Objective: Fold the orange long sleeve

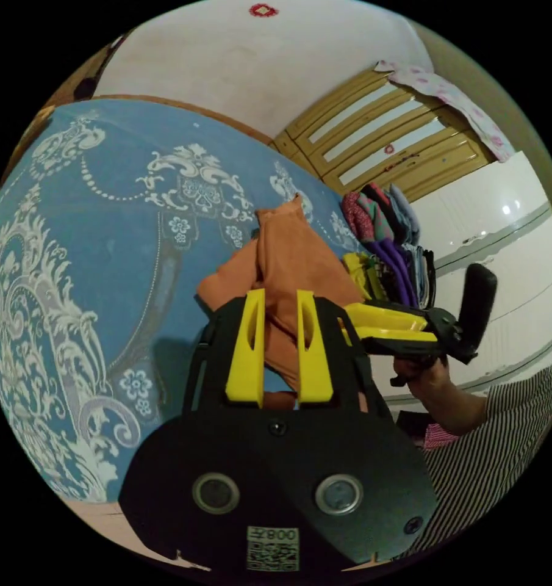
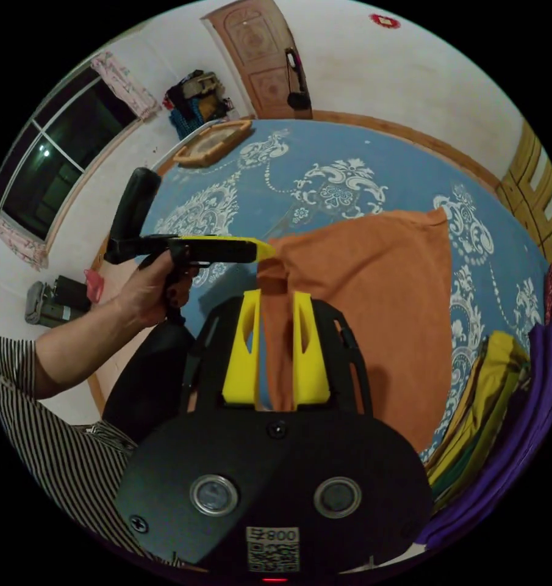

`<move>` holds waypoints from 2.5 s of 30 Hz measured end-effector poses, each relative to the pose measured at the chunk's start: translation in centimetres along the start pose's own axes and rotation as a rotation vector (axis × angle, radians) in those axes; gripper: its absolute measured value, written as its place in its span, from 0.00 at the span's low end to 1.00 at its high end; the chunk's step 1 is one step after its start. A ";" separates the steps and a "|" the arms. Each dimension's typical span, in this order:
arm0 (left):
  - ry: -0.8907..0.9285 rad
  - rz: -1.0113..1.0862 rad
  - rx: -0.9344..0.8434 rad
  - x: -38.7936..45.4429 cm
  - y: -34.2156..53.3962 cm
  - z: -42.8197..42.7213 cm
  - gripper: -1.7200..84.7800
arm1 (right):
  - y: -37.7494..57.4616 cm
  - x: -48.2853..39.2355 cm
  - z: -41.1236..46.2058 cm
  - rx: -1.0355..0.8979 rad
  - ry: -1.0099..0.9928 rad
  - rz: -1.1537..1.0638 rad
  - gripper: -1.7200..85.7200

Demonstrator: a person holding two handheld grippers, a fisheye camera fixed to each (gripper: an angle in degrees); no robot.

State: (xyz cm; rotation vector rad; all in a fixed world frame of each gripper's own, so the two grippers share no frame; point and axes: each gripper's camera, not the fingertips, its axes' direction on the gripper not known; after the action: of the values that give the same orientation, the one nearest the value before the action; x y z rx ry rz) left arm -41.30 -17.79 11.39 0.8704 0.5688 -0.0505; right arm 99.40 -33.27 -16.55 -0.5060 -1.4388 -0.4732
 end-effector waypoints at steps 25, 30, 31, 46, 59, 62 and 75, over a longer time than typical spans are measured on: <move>0.377 0.262 0.018 19.2 -12.8 1.7 0.03 | 11.2 -1.6 -0.3 0.176 0.101 0.135 0.05; 0.342 0.173 0.021 19.5 -15.9 4.1 0.07 | 18.4 0.0 -4.8 0.267 -0.036 0.177 0.04; 0.353 0.148 -0.005 19.9 -16.9 5.4 0.10 | 19.2 -0.1 -5.0 0.267 -0.049 0.177 0.04; 0.171 0.133 -0.214 34.2 -28.8 20.3 0.18 | 30.7 -4.2 -5.6 0.213 -0.205 0.143 0.03; -0.250 0.246 -0.431 48.7 -27.5 30.9 0.08 | 39.9 -7.3 -8.7 0.205 -0.291 0.211 0.03; -0.179 0.221 -0.368 52.6 -25.6 29.2 0.06 | 42.0 -8.5 -9.8 0.206 -0.324 0.225 0.03; -0.074 0.236 0.096 76.0 -6.4 3.0 0.03 | 53.9 -19.0 -23.4 0.356 -0.213 0.149 0.03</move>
State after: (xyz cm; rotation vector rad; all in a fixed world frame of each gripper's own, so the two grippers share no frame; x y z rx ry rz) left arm 22.98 -10.20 -29.02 1.0195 0.3943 0.1046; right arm 148.50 -3.57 -39.34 -0.3796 -1.6332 -0.0393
